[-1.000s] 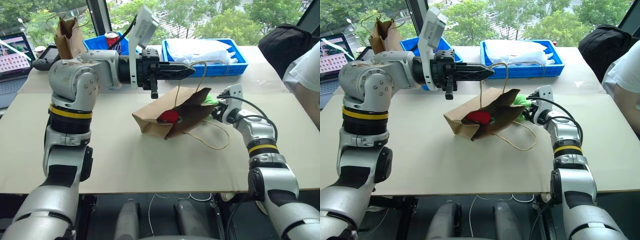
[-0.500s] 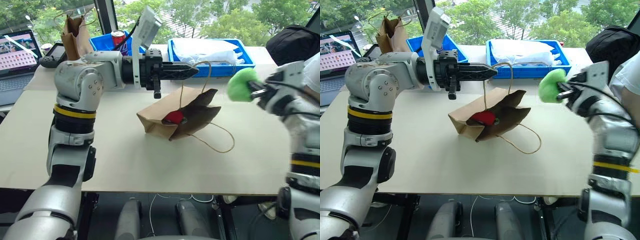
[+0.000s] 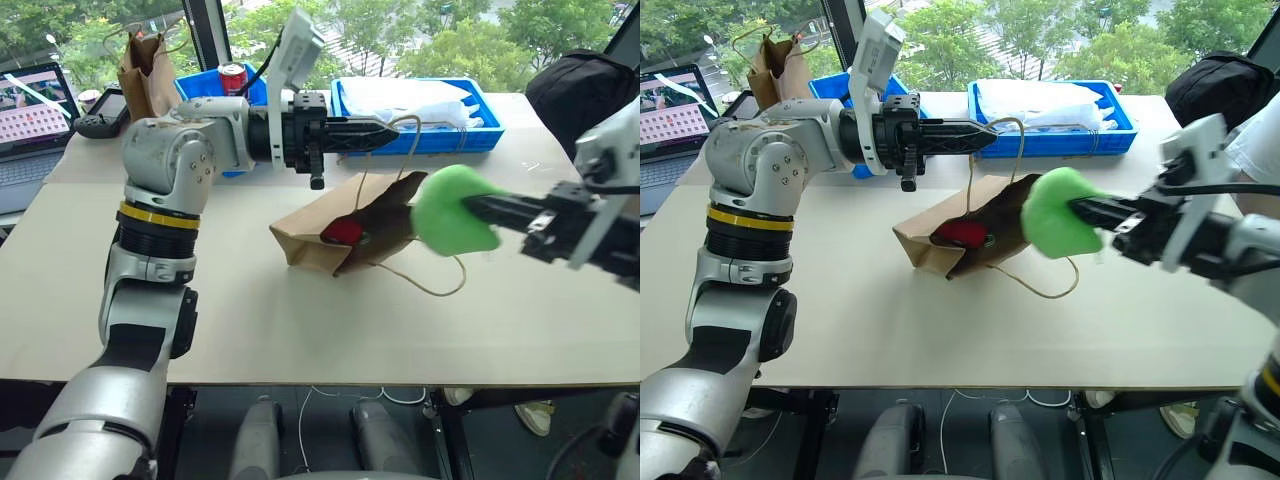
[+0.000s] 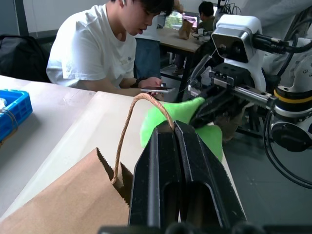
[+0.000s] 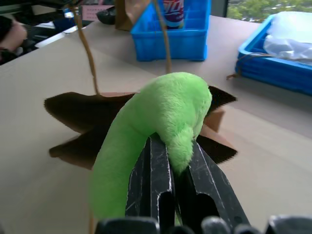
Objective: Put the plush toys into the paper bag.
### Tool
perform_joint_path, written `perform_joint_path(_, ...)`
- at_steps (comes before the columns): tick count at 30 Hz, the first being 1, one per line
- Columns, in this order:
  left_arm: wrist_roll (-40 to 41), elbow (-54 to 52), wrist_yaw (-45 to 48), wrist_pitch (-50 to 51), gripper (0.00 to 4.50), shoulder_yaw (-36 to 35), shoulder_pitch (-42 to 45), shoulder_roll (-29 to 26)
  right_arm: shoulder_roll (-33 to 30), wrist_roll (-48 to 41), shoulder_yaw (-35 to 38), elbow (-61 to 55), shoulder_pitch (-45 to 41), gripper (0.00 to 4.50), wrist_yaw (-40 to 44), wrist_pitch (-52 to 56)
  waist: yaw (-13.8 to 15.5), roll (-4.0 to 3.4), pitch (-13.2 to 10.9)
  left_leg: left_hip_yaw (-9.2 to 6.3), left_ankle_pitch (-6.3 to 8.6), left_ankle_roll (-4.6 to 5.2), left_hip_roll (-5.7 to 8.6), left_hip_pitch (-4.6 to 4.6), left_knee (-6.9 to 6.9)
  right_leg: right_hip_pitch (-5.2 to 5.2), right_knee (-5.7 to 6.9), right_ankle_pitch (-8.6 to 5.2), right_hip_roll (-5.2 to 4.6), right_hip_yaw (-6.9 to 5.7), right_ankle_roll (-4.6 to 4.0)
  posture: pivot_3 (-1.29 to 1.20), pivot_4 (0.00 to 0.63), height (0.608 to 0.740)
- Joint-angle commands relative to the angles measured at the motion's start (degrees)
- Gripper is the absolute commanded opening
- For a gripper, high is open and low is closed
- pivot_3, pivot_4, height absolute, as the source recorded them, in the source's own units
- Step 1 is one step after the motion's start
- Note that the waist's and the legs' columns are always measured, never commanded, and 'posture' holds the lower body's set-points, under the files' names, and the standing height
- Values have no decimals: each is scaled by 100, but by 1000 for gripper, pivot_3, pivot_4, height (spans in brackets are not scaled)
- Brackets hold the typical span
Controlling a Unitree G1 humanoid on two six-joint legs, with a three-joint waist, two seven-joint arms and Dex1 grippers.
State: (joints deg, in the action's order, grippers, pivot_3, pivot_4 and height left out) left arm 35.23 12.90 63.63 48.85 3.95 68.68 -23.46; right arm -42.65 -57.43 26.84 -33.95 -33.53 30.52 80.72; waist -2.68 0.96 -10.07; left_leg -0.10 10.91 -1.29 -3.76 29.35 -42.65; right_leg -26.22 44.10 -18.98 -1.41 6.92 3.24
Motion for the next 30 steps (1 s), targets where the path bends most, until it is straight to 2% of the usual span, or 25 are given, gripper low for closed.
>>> perform_joint_path(1,13,-187,10,-57,0,-63,137,-1,326,-125,-576,-108,-452,9,-439,-49,9,0,0,0,0,0,0,1,-1,0,-1,2,0,0,-3,0,150,665)
perform_joint_path(5,43,-252,-23,-11,0,-90,128,28,186,409,-1556,63,-495,9,-379,-406,35,0,0,-1,0,0,0,4,3,0,-9,3,-1,-3,-6,0,150,665)
perform_joint_path(8,180,-433,-94,154,0,-132,71,93,-139,1332,-2569,577,-600,9,-63,-1219,44,0,0,1,0,0,2,8,2,-1,-13,4,-4,-3,-6,0,150,665)
perform_joint_path(13,271,-568,-218,304,0,-192,19,141,-212,2034,-3203,1172,-806,9,400,-2039,26,1,-1,1,0,0,1,6,3,-3,-14,4,-2,-1,-3,0,150,665)
perform_joint_path(17,374,-678,-356,413,0,-270,-29,143,312,2131,-3004,1710,-851,9,260,-2299,2,2,-1,1,0,0,0,2,8,-2,-13,5,0,-1,-5,0,150,665)
perform_joint_path(24,520,-857,-539,580,0,-361,-101,139,1349,2275,-2006,2598,-572,9,-623,-2599,50,1,-1,-3,0,0,-1,4,3,0,-6,11,1,-5,-15,0,150,665)
perform_joint_path(30,514,-803,-581,566,0,-365,-54,140,1603,2497,-2088,2336,-485,9,-928,-2618,28,1,-1,-3,0,0,2,7,3,-4,-6,11,0,-4,-15,0,150,665)
